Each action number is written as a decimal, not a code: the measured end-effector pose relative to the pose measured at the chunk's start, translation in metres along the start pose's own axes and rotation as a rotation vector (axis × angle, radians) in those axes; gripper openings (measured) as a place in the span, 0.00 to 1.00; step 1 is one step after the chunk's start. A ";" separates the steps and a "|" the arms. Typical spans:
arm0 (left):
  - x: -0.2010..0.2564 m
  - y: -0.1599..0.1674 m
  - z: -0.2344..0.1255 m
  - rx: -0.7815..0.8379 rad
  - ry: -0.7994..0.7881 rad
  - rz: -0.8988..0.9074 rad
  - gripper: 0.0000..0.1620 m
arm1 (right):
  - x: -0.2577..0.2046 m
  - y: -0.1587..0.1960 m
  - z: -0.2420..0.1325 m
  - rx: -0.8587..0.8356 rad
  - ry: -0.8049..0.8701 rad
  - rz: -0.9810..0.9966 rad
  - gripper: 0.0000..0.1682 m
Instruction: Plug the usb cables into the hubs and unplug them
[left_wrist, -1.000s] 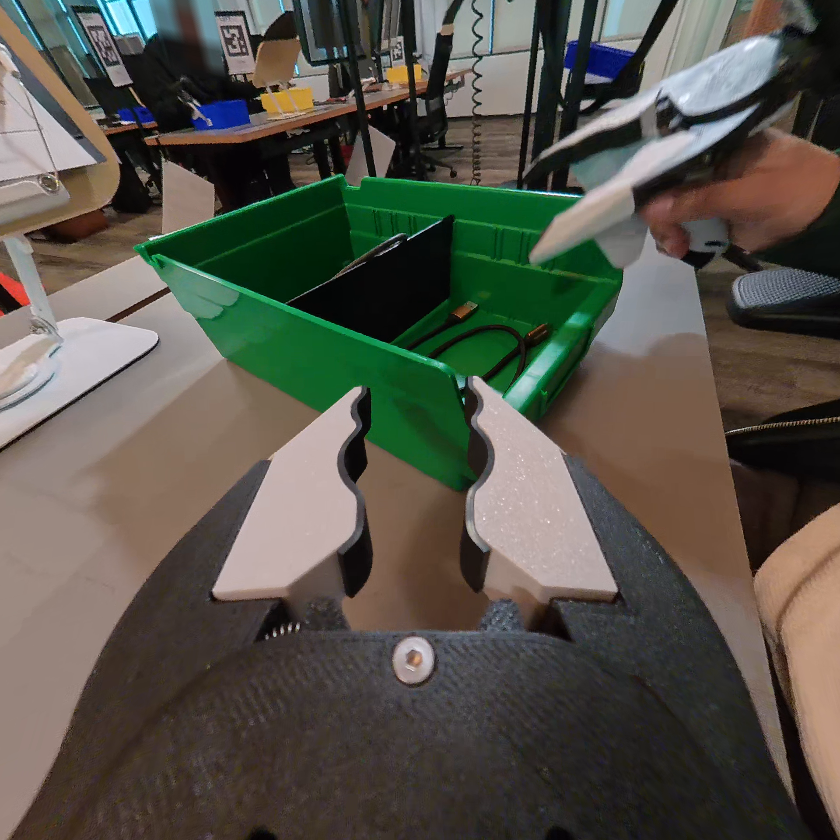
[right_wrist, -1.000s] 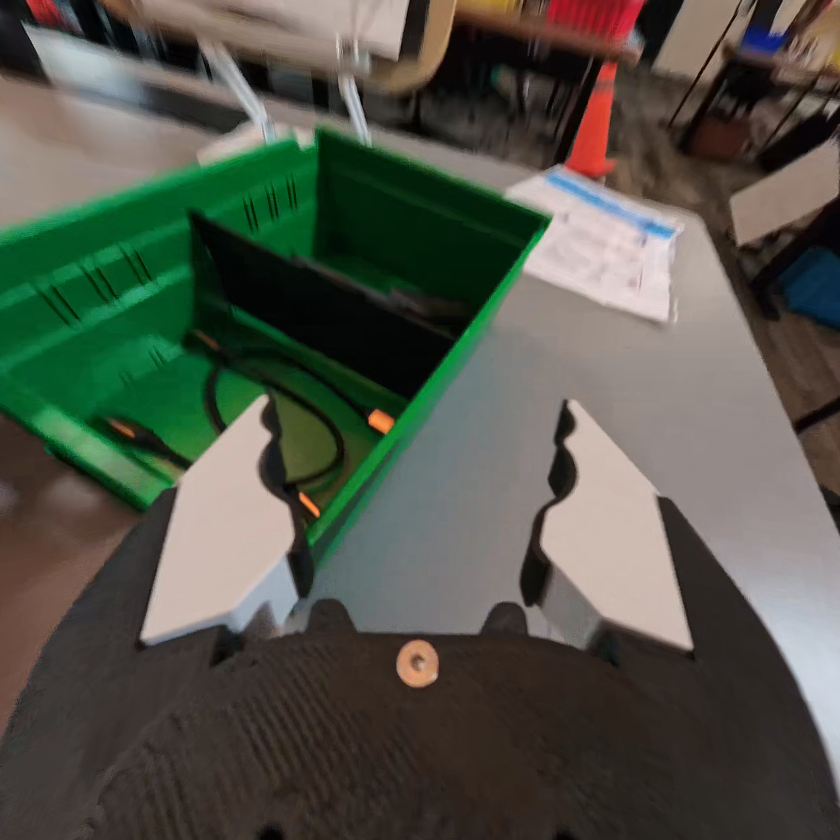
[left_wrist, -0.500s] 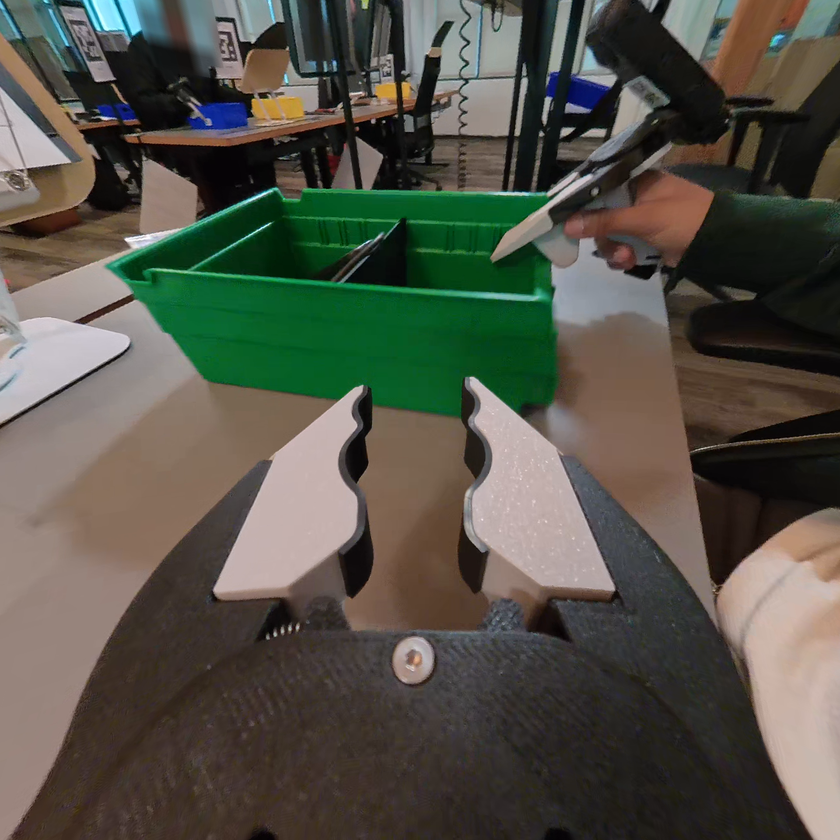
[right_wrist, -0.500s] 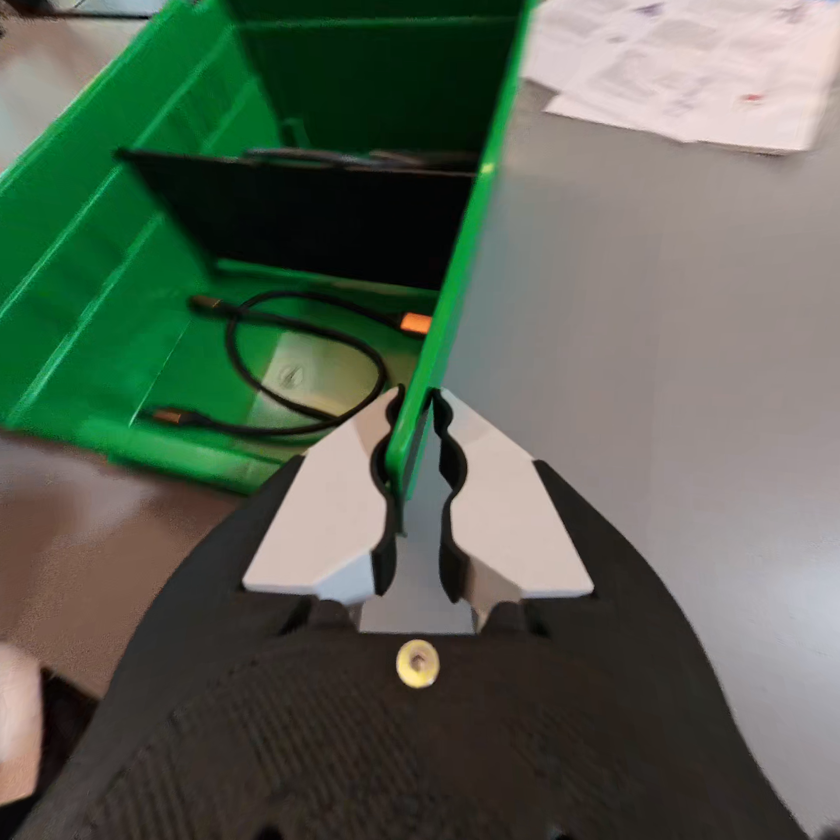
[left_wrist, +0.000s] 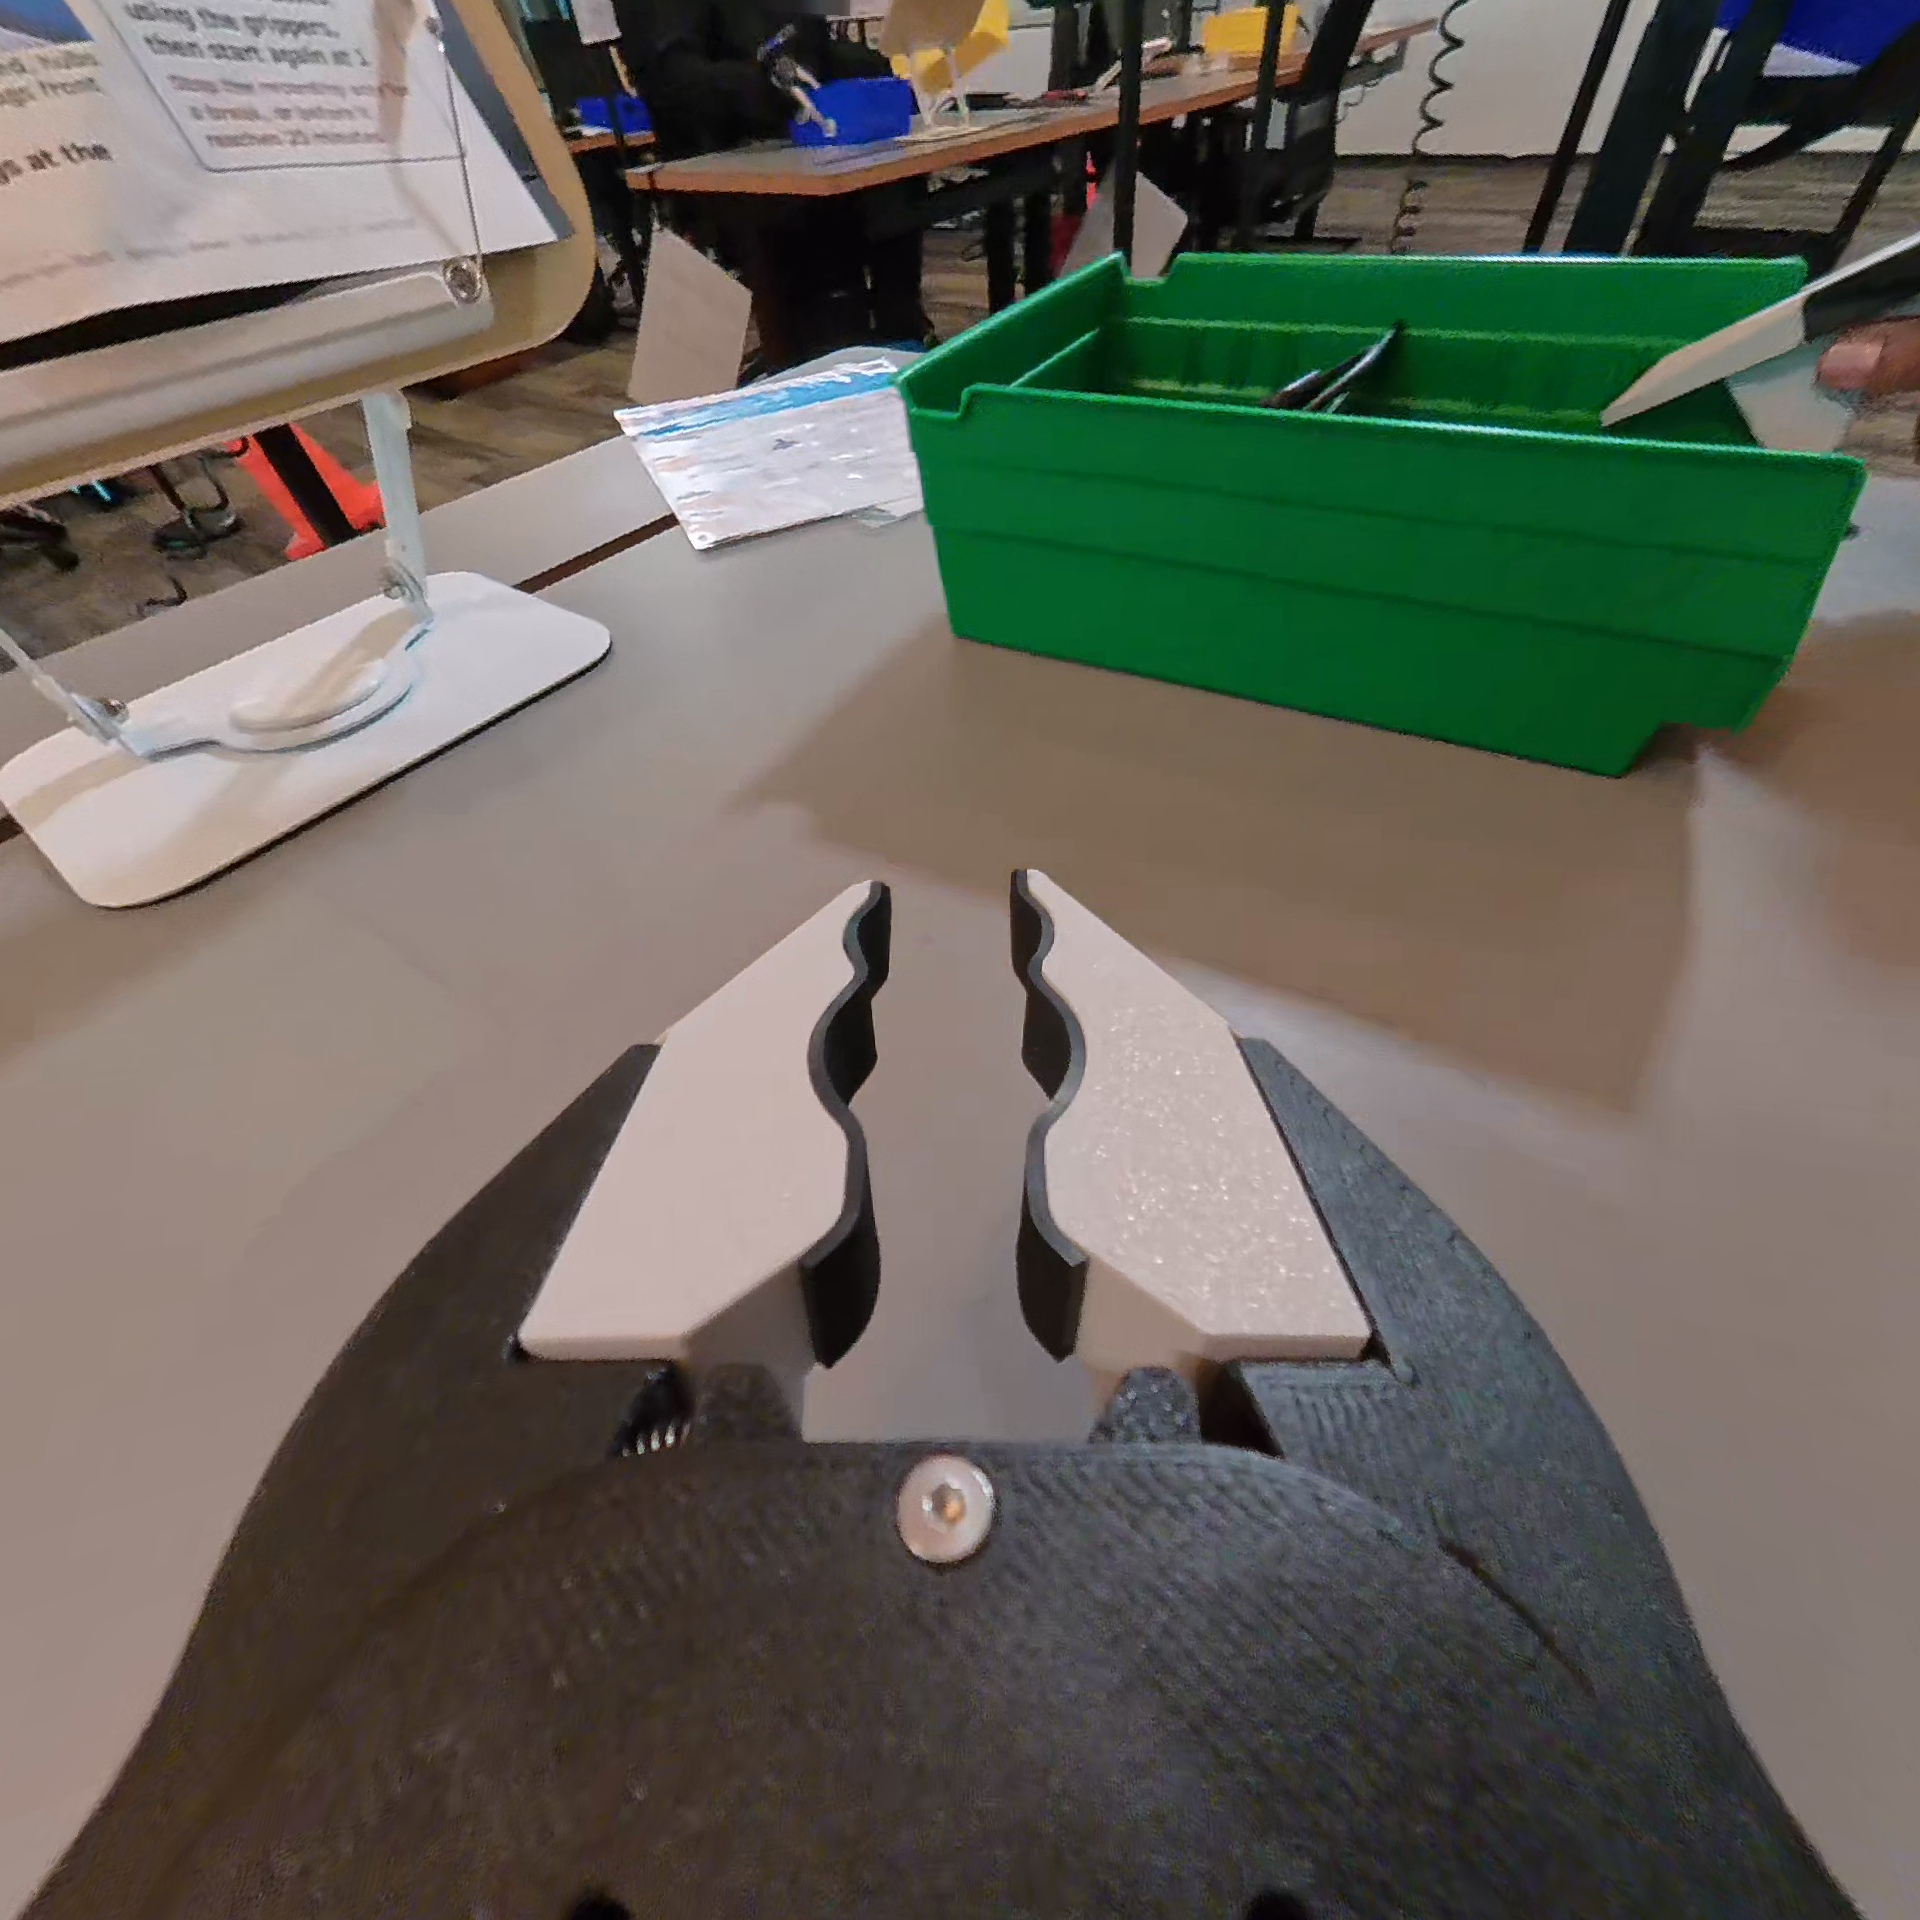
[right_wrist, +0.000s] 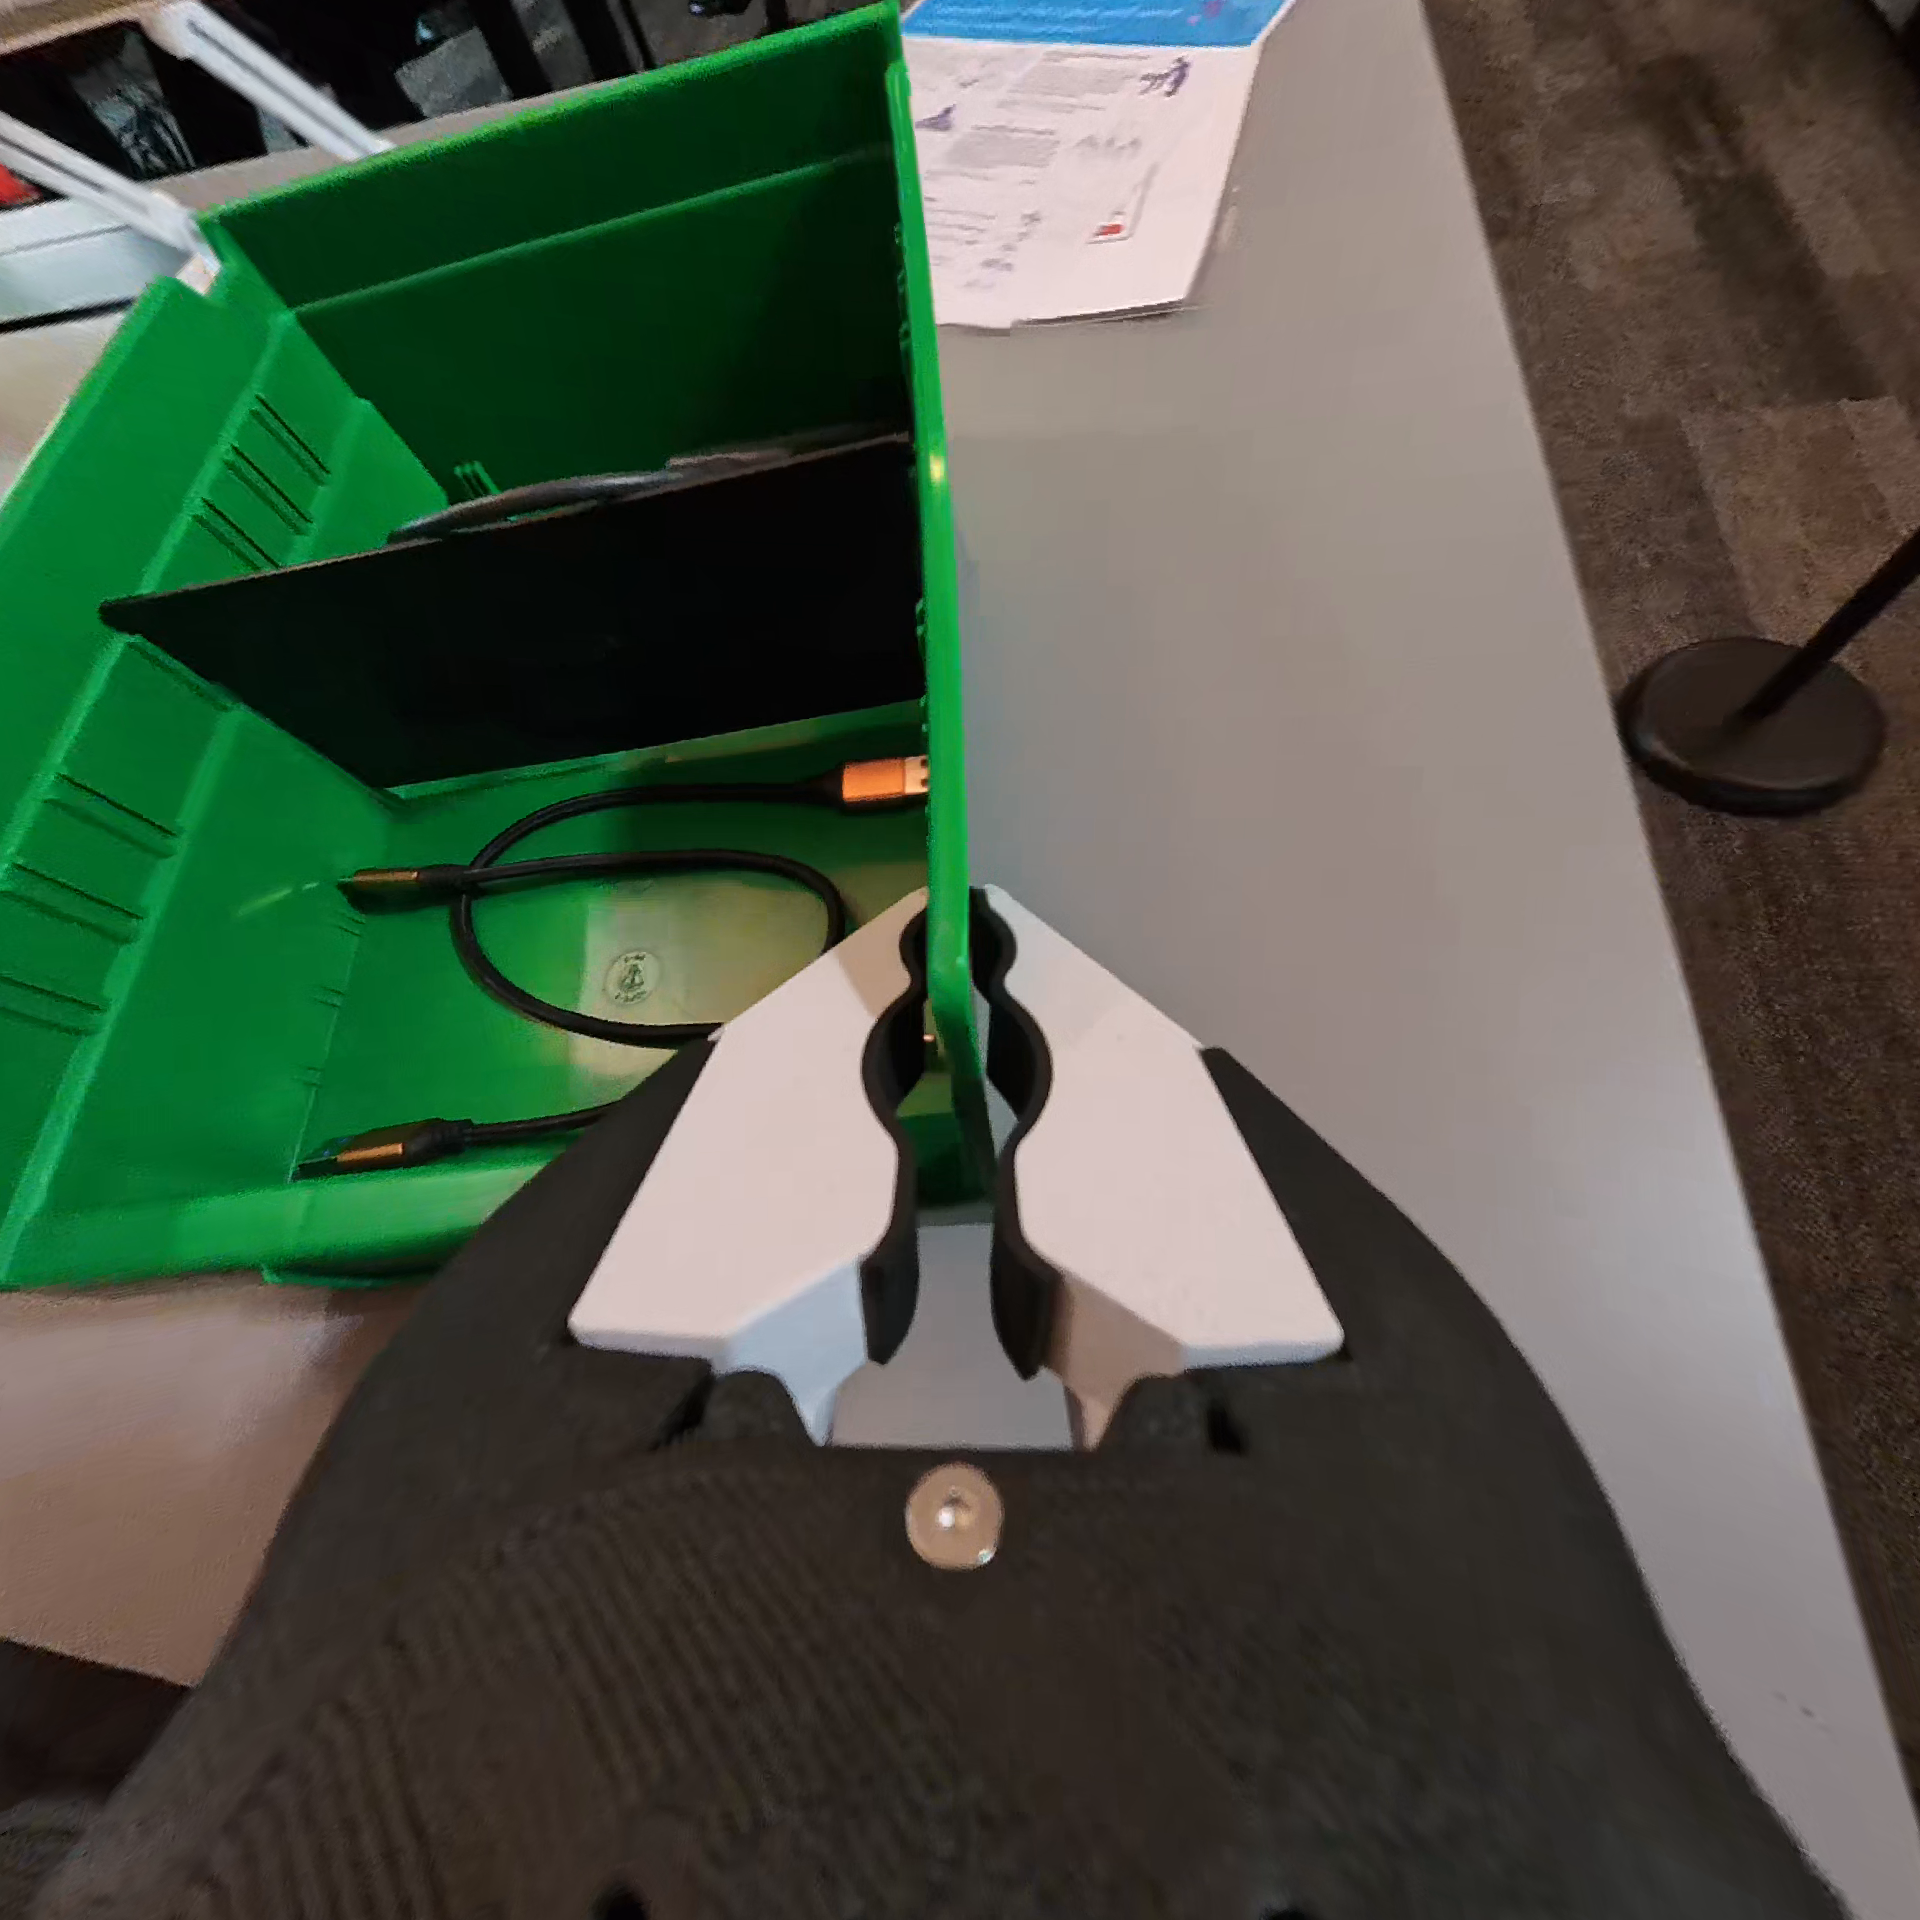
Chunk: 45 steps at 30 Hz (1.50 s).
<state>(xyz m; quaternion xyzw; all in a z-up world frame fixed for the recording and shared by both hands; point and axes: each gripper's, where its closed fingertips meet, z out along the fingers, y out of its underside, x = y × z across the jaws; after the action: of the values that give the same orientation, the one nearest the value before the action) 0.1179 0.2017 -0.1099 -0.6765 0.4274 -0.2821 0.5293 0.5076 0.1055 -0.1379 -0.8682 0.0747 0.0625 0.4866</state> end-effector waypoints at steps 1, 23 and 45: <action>0.000 0.001 0.001 -0.004 0.006 -0.013 0.13 | 0.005 0.000 -0.002 0.007 0.008 0.010 0.02; -0.017 0.010 0.002 -0.013 0.028 -0.195 0.14 | -0.007 -0.077 -0.082 0.439 0.228 -0.129 0.25; -0.251 0.049 -0.230 -0.659 -0.878 0.048 0.40 | -0.365 0.023 -0.006 0.207 -0.712 -0.540 0.23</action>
<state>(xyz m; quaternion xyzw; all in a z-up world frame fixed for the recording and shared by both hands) -0.2070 0.3094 -0.0742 -0.8506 0.2473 0.1873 0.4244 0.1456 0.1134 -0.0880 -0.7280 -0.3202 0.2199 0.5650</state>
